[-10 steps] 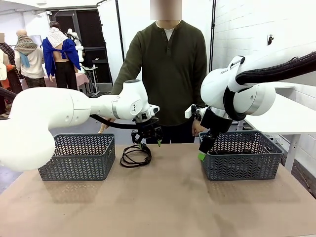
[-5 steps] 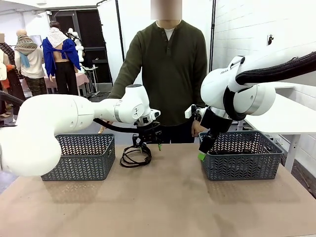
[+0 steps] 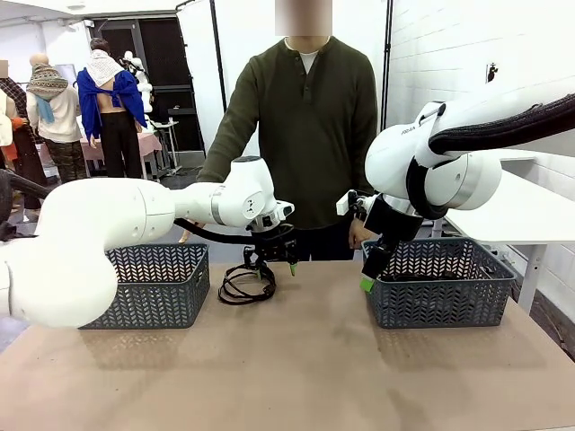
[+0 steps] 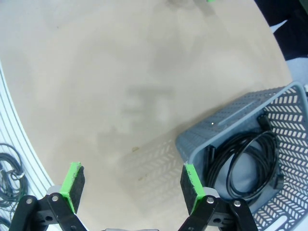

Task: Organize the cables according to human instructions.
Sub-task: Pick up a bundle of cables and place it in the basket indicated by the human.

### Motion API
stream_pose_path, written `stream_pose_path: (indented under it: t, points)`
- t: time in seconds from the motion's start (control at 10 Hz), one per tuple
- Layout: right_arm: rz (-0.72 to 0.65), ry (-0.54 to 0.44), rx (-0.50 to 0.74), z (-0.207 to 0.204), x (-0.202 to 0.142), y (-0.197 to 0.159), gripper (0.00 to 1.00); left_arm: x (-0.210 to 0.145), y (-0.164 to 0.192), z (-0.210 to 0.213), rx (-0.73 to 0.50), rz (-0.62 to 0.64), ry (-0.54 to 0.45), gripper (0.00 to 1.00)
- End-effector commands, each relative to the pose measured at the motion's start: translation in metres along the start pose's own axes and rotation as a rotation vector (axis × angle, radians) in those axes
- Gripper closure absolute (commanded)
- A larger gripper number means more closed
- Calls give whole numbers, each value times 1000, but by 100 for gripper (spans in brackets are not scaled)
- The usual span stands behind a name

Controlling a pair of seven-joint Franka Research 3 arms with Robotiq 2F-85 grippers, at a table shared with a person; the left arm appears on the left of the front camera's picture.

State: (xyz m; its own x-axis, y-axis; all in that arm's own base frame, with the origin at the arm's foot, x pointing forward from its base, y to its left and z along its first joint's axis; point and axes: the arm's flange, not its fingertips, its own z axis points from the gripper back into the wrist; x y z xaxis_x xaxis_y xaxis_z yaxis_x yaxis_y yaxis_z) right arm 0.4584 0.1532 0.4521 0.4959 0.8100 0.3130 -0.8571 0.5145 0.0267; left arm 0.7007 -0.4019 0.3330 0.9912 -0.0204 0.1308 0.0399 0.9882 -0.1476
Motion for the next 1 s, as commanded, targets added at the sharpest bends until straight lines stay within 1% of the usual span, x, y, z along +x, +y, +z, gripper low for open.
stream_pose_path:
  t: [0.0,0.9]
  points:
    - [0,3,-7,0,0,-1,0,22,-12,-1,21,7,3,0]
    - [0,3,-7,0,0,-1,0,29,-1,-13,32,8,-1,0]
